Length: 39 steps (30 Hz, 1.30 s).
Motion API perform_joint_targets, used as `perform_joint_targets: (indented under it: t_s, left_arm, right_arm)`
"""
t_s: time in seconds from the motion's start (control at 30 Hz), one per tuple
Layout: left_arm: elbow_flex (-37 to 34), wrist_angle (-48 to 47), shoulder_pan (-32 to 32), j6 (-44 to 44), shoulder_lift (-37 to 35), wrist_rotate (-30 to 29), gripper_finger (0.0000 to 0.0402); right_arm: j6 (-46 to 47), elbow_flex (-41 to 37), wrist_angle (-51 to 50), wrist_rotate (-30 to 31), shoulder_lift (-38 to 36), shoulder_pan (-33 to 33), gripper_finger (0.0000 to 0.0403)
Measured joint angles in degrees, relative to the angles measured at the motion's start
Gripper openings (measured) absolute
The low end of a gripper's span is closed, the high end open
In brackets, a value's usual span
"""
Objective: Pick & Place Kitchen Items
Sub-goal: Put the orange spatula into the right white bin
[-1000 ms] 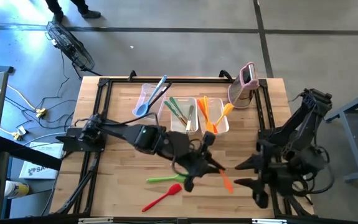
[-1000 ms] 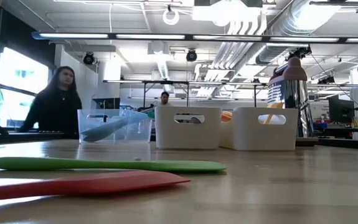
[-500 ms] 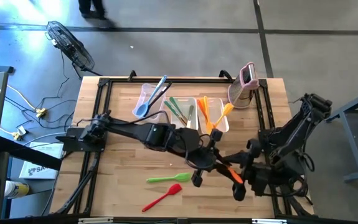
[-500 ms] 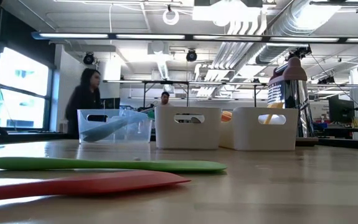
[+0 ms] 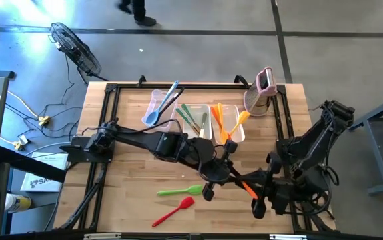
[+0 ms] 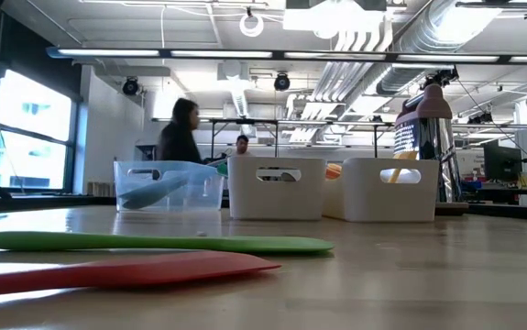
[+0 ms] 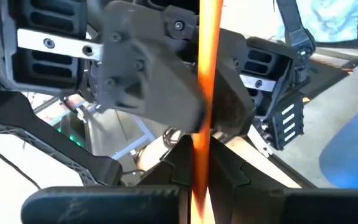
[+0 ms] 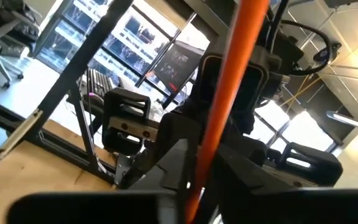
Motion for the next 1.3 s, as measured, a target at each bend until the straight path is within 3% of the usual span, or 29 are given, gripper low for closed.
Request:
perform_joint_targets:
  t_s: [0.13, 0.37, 0.57, 0.67, 0.8, 1.03, 1.2, 1.3]
  left_arm:
    - [-0.50, 0.93, 0.08, 0.99, 0.40, -0.01, 0.0017]
    - [-0.48, 0.50, 0.01, 1.41, 1.19, -0.30, 0.0019]
    - [-0.50, -0.85, 0.12, -0.69, 1.27, -1.16, 0.0048]
    - [-0.60, -1.54, 0.11, -2.40, 1.40, -3.94, 0.0066]
    - [-0.68, -3.94, 0.01, -11.64, 1.52, -10.86, 0.0082]
    - [-0.83, -16.43, 0.01, -16.09, 1.63, -22.81, 0.0089]
    - [-0.83, -29.36, 0.01, -23.79, 1.63, -24.13, 0.0090]
    - [-0.80, -38.47, 0.01, -31.38, 1.63, -22.42, 0.0090]
  right_arm:
    - [0.13, 0.00, -0.37, 1.72, 0.00, 0.65, 0.0016]
    - [0.43, -0.04, -1.45, 3.42, 0.04, 1.09, 0.0010]
    - [1.03, -0.04, -3.45, 4.59, 0.04, 1.07, 0.0008]
    - [1.90, -0.04, -4.32, 6.29, 0.04, 1.54, 0.0007]
    - [2.81, -0.01, -5.39, 9.50, 0.00, 2.71, 0.0006]
    - [11.43, 0.11, -13.18, 16.12, -0.14, 7.37, 0.0005]
    - [18.14, 0.11, -16.39, 23.88, -0.15, 9.88, 0.0005]
    - [22.24, 0.11, -16.36, 24.79, -0.13, 10.79, 0.0005]
